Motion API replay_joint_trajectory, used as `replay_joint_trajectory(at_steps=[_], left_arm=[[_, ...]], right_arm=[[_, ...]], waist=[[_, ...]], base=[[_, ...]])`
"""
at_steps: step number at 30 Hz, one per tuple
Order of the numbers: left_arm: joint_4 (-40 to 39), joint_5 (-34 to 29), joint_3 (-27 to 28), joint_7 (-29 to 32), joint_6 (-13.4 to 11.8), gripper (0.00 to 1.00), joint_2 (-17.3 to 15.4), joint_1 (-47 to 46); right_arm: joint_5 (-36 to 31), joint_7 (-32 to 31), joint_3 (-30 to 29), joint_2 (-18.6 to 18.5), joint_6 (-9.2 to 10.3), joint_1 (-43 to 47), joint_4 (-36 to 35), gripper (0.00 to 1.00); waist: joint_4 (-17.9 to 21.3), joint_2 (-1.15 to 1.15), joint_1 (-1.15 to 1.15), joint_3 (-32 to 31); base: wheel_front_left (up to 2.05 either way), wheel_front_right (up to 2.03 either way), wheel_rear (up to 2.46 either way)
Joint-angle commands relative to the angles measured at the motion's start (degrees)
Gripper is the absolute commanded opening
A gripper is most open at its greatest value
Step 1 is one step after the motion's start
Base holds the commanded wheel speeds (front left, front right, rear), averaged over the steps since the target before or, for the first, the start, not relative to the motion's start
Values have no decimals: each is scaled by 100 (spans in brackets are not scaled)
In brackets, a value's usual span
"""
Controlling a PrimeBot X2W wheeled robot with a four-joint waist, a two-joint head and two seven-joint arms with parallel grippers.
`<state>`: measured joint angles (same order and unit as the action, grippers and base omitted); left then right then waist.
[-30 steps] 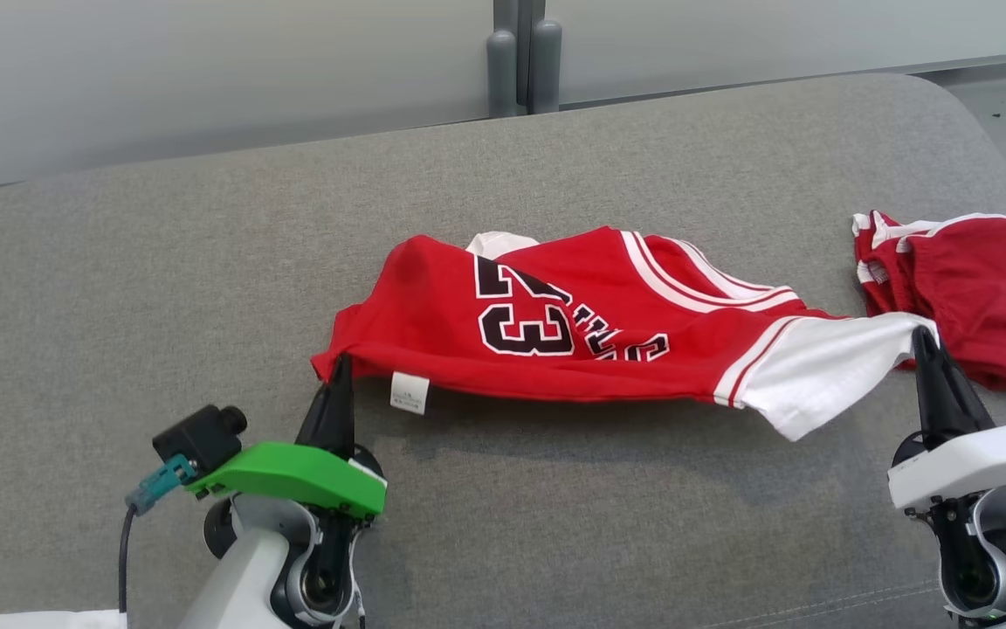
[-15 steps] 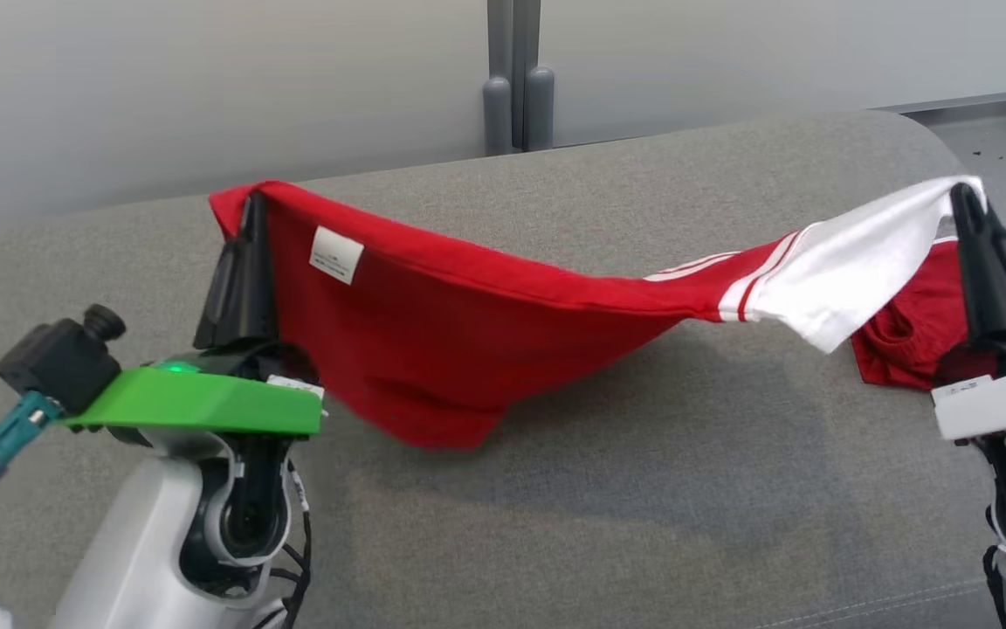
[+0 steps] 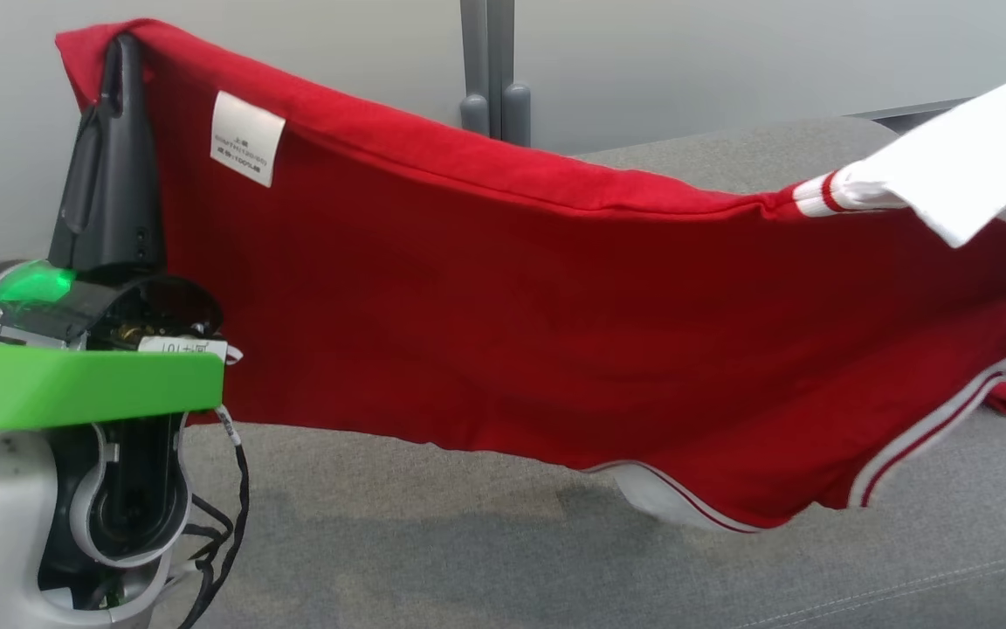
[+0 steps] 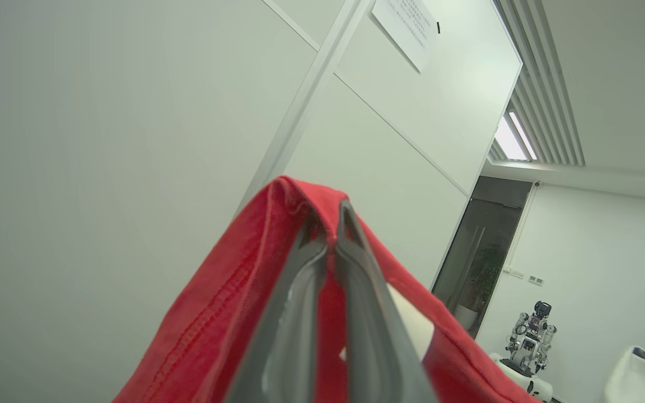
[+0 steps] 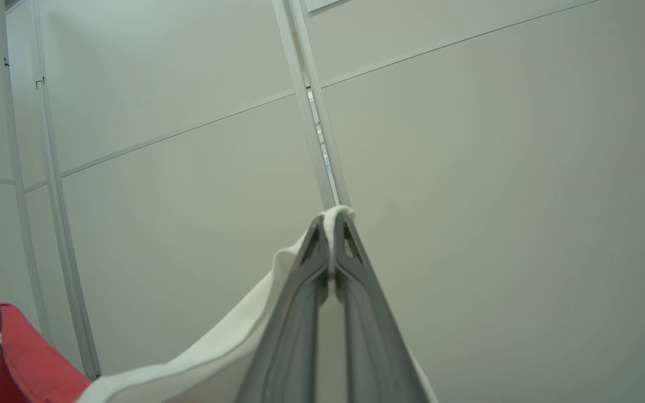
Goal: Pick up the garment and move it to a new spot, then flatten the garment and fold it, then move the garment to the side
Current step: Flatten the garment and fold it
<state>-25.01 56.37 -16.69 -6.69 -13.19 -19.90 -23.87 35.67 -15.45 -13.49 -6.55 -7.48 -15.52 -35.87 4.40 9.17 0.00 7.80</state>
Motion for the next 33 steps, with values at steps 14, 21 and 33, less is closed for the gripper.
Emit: replay_joint_trajectory(at_steps=[14, 21, 33], left_arm=[[1584, -60, -89, 1022, -18, 0, -497, -1570], [3378, -674, -362, 1408, 46, 0, -671, -3543], [6090, -2177, -739, -445, 670, 0, -665, -6668]], right_arm=[[-108, -453, 656, 71, -2, -2049, 1818, 0], [-848, 90, 1028, 188, -2, -4306, 3989, 0], [-1768, 2832, 1442, 386, -2, -7489, 7063, 0]], waist=[[149, 0, 0, 990], [311, 0, 0, 1938], [817, 0, 0, 3505]], base=[[0, 0, 0], [0, 0, 0], [0, 0, 0]])
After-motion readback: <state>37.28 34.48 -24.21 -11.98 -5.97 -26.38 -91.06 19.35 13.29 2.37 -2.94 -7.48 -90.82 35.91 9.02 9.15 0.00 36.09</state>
